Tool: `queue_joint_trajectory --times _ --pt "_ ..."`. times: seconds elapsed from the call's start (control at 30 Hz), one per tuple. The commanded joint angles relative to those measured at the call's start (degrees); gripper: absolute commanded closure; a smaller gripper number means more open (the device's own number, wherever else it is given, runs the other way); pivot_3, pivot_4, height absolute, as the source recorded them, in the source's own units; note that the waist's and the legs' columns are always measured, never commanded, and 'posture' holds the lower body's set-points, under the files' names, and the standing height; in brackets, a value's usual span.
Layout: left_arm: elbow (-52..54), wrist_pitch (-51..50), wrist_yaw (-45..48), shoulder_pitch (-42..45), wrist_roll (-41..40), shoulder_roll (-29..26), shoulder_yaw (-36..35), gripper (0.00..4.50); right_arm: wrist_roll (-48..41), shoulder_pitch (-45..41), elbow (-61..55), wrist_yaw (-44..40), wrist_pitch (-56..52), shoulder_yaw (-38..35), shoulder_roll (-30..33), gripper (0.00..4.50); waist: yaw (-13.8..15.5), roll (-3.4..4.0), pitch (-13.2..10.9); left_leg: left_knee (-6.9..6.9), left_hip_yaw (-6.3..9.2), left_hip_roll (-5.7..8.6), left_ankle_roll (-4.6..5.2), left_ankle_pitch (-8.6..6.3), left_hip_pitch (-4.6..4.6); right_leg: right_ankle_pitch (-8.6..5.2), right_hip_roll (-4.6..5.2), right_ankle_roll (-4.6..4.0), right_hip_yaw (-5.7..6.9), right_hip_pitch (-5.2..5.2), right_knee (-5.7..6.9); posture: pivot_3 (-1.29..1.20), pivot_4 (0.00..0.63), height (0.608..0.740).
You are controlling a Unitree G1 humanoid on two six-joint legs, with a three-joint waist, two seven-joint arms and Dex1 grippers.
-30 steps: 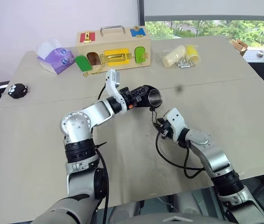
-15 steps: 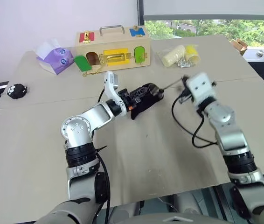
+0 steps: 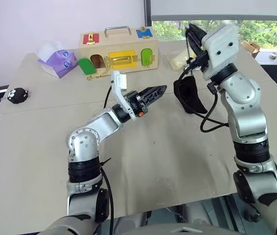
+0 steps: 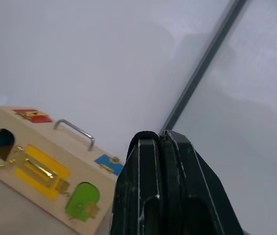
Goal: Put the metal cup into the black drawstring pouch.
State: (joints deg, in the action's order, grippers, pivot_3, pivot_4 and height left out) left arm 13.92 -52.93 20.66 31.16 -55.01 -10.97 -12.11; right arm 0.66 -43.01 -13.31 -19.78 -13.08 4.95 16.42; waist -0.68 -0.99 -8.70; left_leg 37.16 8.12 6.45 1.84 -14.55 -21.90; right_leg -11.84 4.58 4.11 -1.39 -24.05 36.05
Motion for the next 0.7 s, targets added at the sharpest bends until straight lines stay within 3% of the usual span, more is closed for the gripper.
queue_joint_trajectory --times 0.03,0.27,0.7 --pt "2.7 6.6 3.1 2.0 3.4 -0.8 1.9 1.69 -1.7 0.0 -3.8 -1.6 -0.4 0.5 -0.4 4.5 0.0 0.0 0.0 -0.01 0.0 0.0 0.0 0.0 0.0 0.0 0.0 0.0 0.0 0.0 0.0 0.0 0.15 0.74" --pt "1.1 12.6 4.7 4.1 8.6 -1.3 4.6 1.69 -2.6 0.0 -4.9 -3.5 -1.7 1.8 -0.9 4.5 0.0 0.0 0.0 -0.01 0.0 0.0 0.0 0.0 0.0 0.0 0.0 0.0 -0.01 0.0 -0.01 0.0 0.15 0.74" --pt "0.6 13.9 5.7 4.0 11.5 -0.7 8.0 1.69 -3.8 -0.6 -6.4 -5.8 -3.2 2.5 -1.1 4.5 0.0 0.0 0.0 -0.02 0.02 0.0 0.0 0.0 -0.01 0.0 -0.01 0.0 0.01 -0.01 -0.01 0.0 0.15 0.74"
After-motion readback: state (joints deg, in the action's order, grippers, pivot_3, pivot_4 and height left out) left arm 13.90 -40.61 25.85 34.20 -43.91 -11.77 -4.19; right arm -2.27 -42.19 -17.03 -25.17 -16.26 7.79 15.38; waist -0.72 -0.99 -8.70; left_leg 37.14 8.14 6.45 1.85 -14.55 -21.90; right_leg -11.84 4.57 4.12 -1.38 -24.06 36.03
